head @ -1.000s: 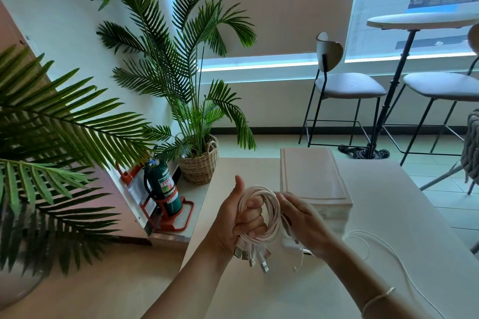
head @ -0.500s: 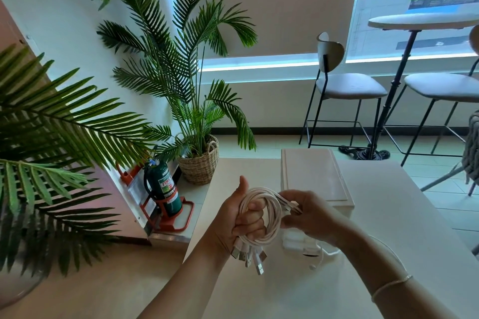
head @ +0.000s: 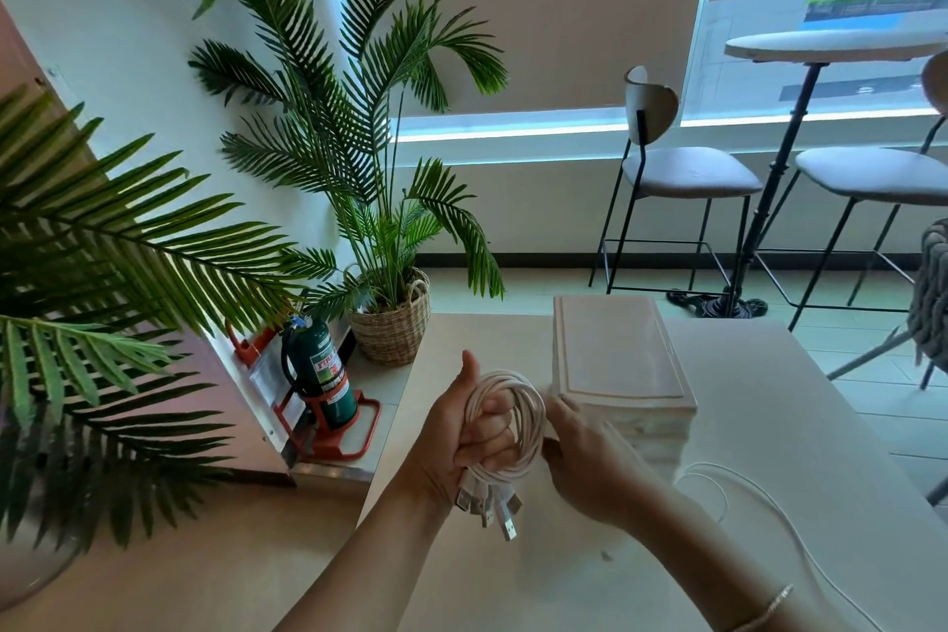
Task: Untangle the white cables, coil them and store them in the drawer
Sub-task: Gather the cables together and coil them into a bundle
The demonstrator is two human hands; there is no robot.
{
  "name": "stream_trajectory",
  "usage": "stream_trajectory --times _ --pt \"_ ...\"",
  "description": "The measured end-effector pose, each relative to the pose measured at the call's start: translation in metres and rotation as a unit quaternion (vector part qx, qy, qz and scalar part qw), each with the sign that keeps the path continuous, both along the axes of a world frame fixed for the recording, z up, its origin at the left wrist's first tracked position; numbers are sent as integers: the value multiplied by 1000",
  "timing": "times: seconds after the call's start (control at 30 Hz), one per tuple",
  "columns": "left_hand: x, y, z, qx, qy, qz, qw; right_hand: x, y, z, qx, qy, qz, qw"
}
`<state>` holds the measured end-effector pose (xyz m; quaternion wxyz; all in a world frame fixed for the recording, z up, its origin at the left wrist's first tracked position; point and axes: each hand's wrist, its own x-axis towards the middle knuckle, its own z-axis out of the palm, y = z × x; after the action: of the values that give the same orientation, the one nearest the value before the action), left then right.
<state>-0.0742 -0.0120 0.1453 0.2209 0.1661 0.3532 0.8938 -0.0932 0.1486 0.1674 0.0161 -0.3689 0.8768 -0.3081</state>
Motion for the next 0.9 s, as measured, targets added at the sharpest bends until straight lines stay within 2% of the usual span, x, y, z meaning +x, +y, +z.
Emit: stream_trajectory --times 0.17,0.27,0.37,0.5,0.57,0.73,0.9 --pt "2 3 -5 -20 -12 107 994 8 -2 -2 -10 -1 1 1000" --pt "1 6 -3 41 13 96 994 12 -5 -5 -23 -4 -10 1000" --pt "3 8 -4 42 -6 123 992 17 -6 -5 14 -31 -31 999" --pt "-2 7 -6 122 35 60 990 27 -8 -1 63 -43 -53 996" --pt "-2 7 -2 140 24 80 987 33 -9 1 101 -14 -57 993" --pt "10 13 10 60 -77 246 964 45 -8 15 159 47 -85 983" --pt "10 19 16 41 -102 289 951 41 -11 8 238 134 -104 956"
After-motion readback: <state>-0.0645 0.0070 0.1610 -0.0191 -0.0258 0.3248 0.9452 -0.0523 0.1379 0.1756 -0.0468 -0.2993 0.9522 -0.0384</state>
